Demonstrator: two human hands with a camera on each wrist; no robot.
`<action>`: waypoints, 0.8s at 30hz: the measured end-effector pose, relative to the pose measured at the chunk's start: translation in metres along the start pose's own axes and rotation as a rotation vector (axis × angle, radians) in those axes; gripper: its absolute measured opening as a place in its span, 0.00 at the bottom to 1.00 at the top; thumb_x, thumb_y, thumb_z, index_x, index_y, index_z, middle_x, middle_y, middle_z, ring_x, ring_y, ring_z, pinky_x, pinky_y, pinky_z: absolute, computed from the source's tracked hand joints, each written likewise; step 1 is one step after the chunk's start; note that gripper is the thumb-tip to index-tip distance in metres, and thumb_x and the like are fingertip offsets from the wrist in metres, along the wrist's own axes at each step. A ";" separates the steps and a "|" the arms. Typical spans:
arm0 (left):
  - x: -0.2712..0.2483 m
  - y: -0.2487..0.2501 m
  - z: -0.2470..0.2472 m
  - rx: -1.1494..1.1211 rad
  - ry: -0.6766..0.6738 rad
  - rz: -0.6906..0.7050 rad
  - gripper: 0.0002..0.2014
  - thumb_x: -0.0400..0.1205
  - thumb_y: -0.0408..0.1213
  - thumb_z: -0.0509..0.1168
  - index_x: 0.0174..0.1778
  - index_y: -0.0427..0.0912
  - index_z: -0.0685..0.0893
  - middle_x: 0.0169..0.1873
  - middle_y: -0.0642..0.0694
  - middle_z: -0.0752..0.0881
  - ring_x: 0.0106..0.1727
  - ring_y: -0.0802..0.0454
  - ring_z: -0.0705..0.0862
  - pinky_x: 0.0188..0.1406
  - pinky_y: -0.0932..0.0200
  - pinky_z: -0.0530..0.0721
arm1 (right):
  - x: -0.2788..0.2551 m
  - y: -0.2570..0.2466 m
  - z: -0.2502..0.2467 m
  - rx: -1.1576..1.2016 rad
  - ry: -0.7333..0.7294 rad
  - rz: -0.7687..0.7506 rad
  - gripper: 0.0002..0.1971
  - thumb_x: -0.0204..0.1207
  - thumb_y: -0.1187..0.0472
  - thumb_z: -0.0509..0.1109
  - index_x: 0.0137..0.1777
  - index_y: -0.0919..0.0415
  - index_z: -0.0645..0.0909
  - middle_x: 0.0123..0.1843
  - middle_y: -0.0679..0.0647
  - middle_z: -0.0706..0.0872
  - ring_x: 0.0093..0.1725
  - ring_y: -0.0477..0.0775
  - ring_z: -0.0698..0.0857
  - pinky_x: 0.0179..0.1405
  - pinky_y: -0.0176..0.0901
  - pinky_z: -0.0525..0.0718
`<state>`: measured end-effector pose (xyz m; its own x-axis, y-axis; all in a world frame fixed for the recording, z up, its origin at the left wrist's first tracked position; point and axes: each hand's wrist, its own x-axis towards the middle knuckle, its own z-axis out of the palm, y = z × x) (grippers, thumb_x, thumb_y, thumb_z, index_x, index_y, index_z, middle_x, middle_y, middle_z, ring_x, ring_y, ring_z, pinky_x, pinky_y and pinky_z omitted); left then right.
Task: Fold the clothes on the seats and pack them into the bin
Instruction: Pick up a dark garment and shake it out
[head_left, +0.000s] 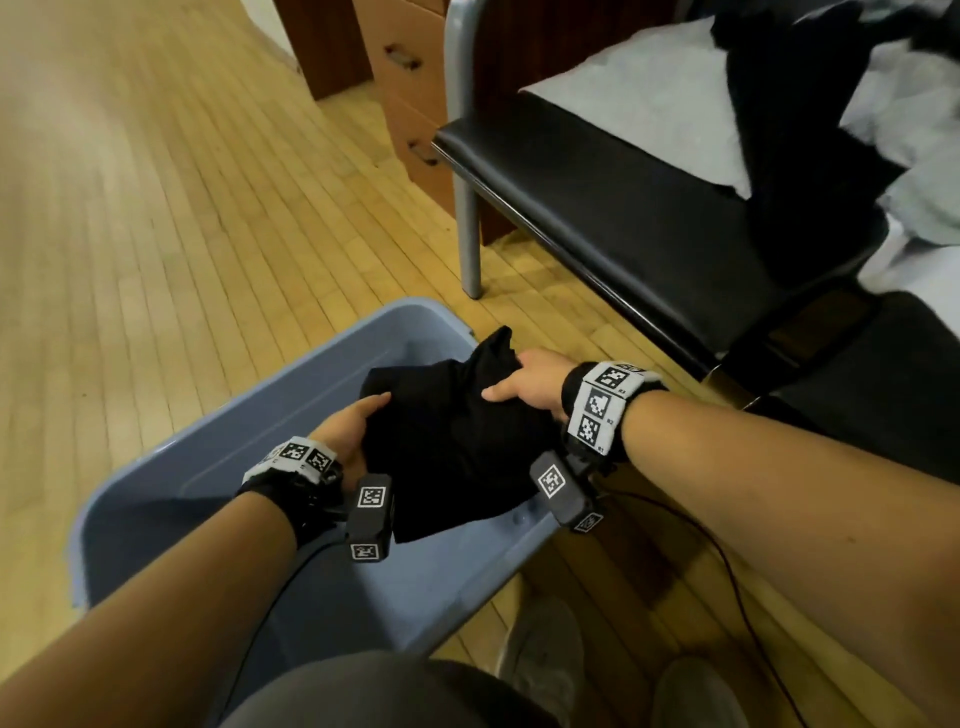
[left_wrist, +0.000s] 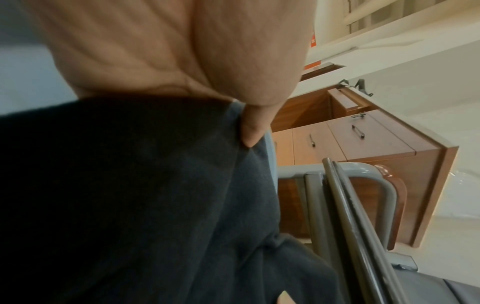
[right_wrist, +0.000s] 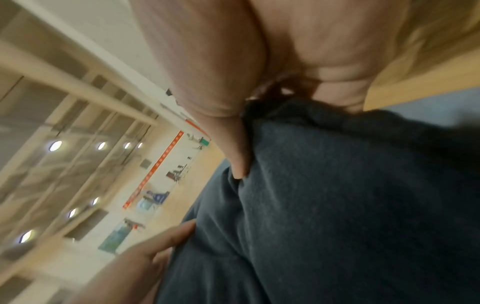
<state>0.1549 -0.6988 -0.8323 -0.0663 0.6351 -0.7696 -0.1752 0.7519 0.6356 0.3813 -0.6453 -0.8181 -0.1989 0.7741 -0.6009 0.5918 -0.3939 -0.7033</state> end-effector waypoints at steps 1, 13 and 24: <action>0.005 -0.004 0.001 0.004 0.005 -0.002 0.18 0.84 0.47 0.61 0.60 0.36 0.85 0.42 0.39 0.92 0.40 0.43 0.91 0.44 0.49 0.83 | -0.003 0.001 0.002 -0.043 -0.002 -0.008 0.28 0.72 0.53 0.79 0.70 0.62 0.79 0.64 0.58 0.86 0.63 0.62 0.84 0.68 0.55 0.80; 0.011 -0.035 0.040 0.052 -0.154 -0.096 0.18 0.85 0.47 0.60 0.53 0.35 0.86 0.42 0.36 0.91 0.38 0.41 0.91 0.43 0.48 0.84 | -0.040 0.047 -0.024 -0.171 0.118 0.125 0.33 0.70 0.51 0.78 0.74 0.61 0.76 0.68 0.59 0.83 0.66 0.62 0.82 0.69 0.56 0.80; 0.024 -0.032 0.029 0.070 -0.129 -0.118 0.19 0.87 0.48 0.55 0.55 0.36 0.84 0.41 0.37 0.91 0.51 0.39 0.85 0.48 0.45 0.79 | -0.005 0.041 -0.022 -0.054 0.164 0.141 0.35 0.68 0.53 0.82 0.73 0.65 0.76 0.67 0.61 0.84 0.65 0.64 0.83 0.68 0.59 0.81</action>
<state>0.1877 -0.7026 -0.8699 0.0785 0.5560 -0.8275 -0.1051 0.8300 0.5477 0.4234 -0.6547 -0.8351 0.0163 0.7853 -0.6189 0.6466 -0.4804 -0.5926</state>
